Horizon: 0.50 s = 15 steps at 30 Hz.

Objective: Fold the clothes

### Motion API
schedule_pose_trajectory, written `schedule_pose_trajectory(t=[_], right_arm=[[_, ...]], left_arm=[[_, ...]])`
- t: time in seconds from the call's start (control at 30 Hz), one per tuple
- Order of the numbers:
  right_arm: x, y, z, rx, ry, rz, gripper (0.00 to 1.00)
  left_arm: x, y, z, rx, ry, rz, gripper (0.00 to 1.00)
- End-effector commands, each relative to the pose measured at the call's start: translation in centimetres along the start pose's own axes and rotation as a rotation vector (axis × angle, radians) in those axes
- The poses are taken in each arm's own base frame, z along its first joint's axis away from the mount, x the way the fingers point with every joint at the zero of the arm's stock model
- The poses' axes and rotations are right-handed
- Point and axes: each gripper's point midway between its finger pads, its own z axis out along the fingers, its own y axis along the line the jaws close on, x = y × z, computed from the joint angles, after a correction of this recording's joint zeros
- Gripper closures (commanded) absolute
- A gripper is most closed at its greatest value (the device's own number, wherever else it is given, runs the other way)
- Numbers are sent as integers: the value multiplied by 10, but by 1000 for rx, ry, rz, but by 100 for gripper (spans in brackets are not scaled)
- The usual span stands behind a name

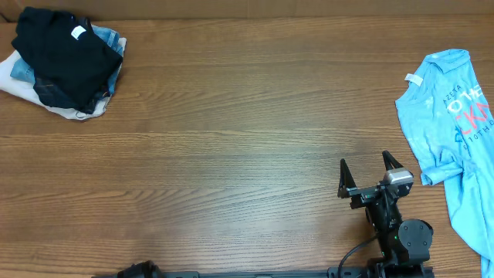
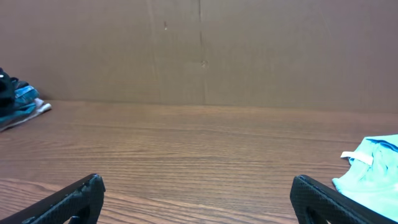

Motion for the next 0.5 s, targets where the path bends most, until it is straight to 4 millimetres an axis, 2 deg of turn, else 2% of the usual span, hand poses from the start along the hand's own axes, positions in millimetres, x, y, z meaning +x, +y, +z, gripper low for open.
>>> schedule_pose_trajectory(t=[0.0,0.47], right_arm=[[2,-2,0,14,-3,-51,0],[2,0,0,1,-3,-48,0]], left_arm=[[0,1,-1,-6,-2,22,0],[0,1,-1,-6,-2,22,0]])
